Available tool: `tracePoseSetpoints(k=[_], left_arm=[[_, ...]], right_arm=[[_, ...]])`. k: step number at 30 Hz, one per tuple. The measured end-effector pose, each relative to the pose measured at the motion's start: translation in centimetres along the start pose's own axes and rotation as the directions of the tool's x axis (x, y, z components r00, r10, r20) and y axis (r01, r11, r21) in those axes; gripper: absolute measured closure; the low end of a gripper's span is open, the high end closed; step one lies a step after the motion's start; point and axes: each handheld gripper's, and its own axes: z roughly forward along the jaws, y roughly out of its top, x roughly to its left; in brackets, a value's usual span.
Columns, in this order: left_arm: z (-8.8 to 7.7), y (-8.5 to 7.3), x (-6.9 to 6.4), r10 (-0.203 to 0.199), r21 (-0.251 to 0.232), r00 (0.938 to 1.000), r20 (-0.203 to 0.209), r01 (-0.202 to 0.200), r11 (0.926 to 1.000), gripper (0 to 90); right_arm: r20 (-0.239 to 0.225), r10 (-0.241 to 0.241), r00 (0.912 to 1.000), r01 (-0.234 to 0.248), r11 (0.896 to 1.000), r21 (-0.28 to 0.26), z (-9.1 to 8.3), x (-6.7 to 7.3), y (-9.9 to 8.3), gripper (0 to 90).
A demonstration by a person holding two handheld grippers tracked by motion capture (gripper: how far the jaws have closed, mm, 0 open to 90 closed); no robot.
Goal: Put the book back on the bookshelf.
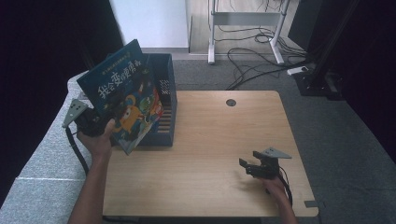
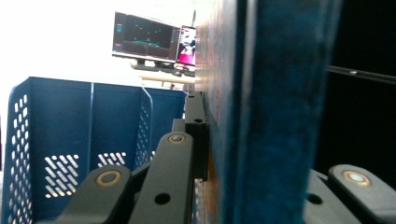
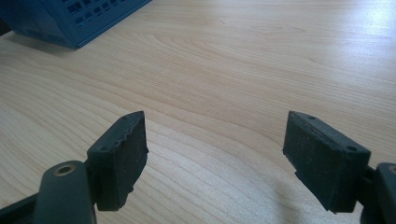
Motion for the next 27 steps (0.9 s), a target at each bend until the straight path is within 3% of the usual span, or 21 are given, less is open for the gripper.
tracePoseSetpoints(k=[7,19,27], left_arm=[[1.2,0.1,0.4,-0.006,-0.004,0.9996,-0.029,0.006,1.0,82.6],[3.6,-0.1,-0.1,0.02,-0.004,0.9957,-0.091,-0.02,0.9998,82.6],[5.0,-0.5,-0.3,0.025,0.005,0.9945,-0.102,-0.024,0.9997,82.6]], right_arm=[[-0.001,0.004,1.0,-0.004,1.0,-0.001,-0.1,-0.2,-0.1,21.2],[0.003,0.006,1.0,-0.006,1.0,-0.002,-0.1,-0.4,-0.1,21.2],[0.001,0.009,1.0,-0.009,1.0,-0.005,-0.1,-0.4,-0.1,21.3]])
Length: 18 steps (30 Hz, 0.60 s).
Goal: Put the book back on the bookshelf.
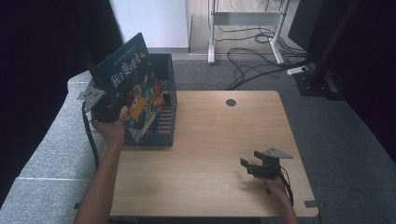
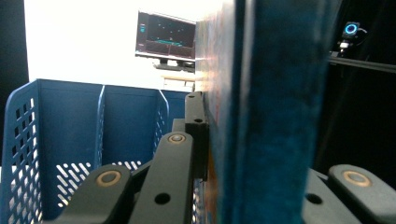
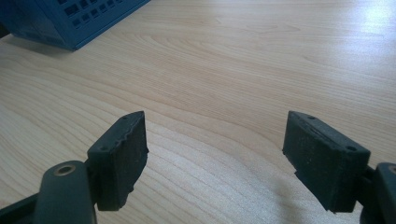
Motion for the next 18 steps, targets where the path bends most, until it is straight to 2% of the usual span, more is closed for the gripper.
tracePoseSetpoints(k=[18], left_arm=[[2.3,-0.8,-0.4,0.017,0.02,0.9984,-0.053,-0.016,0.9997,82.6]], right_arm=[[0.003,-0.004,1.0,0.004,1.0,0.002,0.0,-0.1,-0.1,21.7]])
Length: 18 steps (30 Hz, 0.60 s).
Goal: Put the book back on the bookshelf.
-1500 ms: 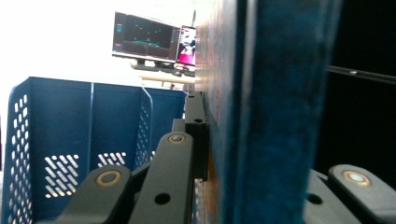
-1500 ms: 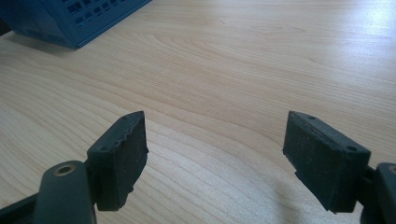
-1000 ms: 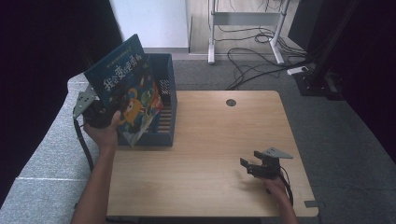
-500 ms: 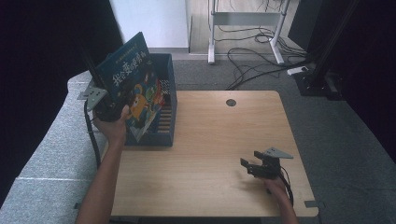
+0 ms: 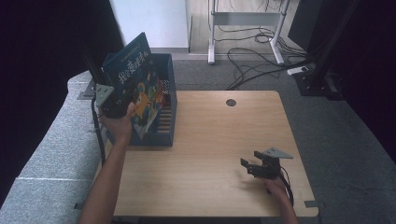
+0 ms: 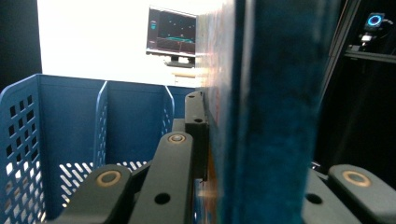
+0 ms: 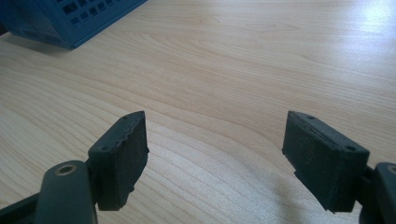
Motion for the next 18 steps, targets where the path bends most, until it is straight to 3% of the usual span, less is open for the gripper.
tracePoseSetpoints(k=[5,12,18], left_arm=[[0.6,-0.2,0.0,0.0,0.025,1.0,0.001,0.0,0.9997,82.6],[1.2,-0.4,-0.6,0.023,-0.011,0.9994,-0.024,-0.023,0.9997,82.6],[2.2,-0.6,-1.0,0.024,0.0,0.9994,-0.023,-0.024,0.9997,82.5]], right_arm=[[0.002,-0.001,1.0,0.001,1.0,-0.001,0.0,0.0,0.0,21.9],[0.002,0.0,1.0,0.0,1.0,0.005,-0.1,-0.1,0.0,22.0],[0.003,0.001,1.0,-0.001,1.0,0.002,-0.1,-0.1,-0.1,22.0]])
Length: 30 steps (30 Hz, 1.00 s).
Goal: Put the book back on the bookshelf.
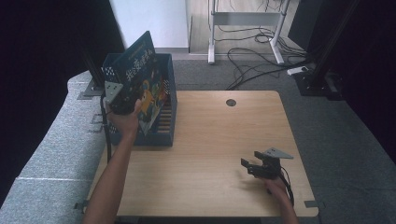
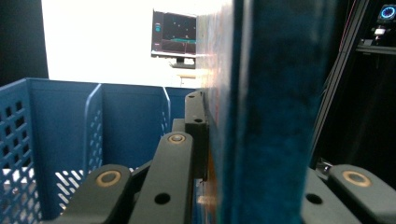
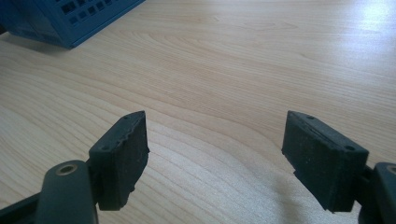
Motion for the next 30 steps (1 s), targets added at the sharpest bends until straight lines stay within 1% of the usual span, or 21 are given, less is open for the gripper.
tracePoseSetpoints(k=[2,5,9,12,17,21,24,27,28,30], left_arm=[[0.4,-0.2,-0.1,0.003,0.004,1.0,-0.003,-0.003,1.0,82.5],[1.1,-0.4,-0.3,0.025,0.026,0.9997,-0.001,-0.025,0.9993,82.4],[1.7,-0.9,-0.6,0.033,0.038,0.9995,0.001,-0.033,0.9987,82.4],[1.9,-1.3,-0.9,0.031,0.021,0.9995,-0.001,-0.031,0.9993,82.4],[2.4,-1.8,-1.1,0.018,0.023,0.9998,0.004,-0.018,0.9996,82.4],[2.8,-2.2,-1.0,0.008,0.021,0.9999,-0.01,-0.007,0.9998,82.4],[3.1,-2.5,-1.1,0.008,0.02,0.9998,-0.015,-0.008,0.9998,82.3],[3.4,-2.9,-1.3,-0.005,0.012,0.9999,-0.013,0.005,0.9999,82.4],[3.5,-3.0,-1.3,-0.005,0.015,0.9999,-0.01,0.005,0.9999,82.3],[3.7,-3.4,-1.5,0.0,0.013,0.9998,-0.021,0.0,0.9999,82.3]], right_arm=[[-0.001,0.0,1.0,0.0,1.0,-0.003,0.0,0.0,0.0,22.0],[-0.001,0.001,1.0,-0.001,1.0,-0.002,0.0,0.0,0.0,22.0],[-0.006,0.002,1.0,-0.002,1.0,-0.003,0.0,0.0,0.0,22.0],[-0.014,0.004,0.9999,-0.004,1.0,-0.008,-0.1,0.1,0.1,22.0],[-0.024,-0.003,0.9997,0.002,1.0,-0.006,-0.2,0.3,0.2,22.0],[-0.024,-0.007,0.9997,0.007,1.0,-0.003,-0.1,0.4,0.2,22.0],[-0.023,-0.005,0.9997,0.005,1.0,-0.008,-0.2,0.4,0.2,22.0],[-0.017,-0.01,0.9998,0.01,1.0,-0.01,-0.2,0.4,0.2,22.0],[-0.016,-0.011,0.9998,0.011,1.0,-0.013,-0.2,0.5,0.2,22.0],[-0.017,-0.009,0.9998,0.008,1.0,-0.013,-0.3,0.5,0.2,22.0]])
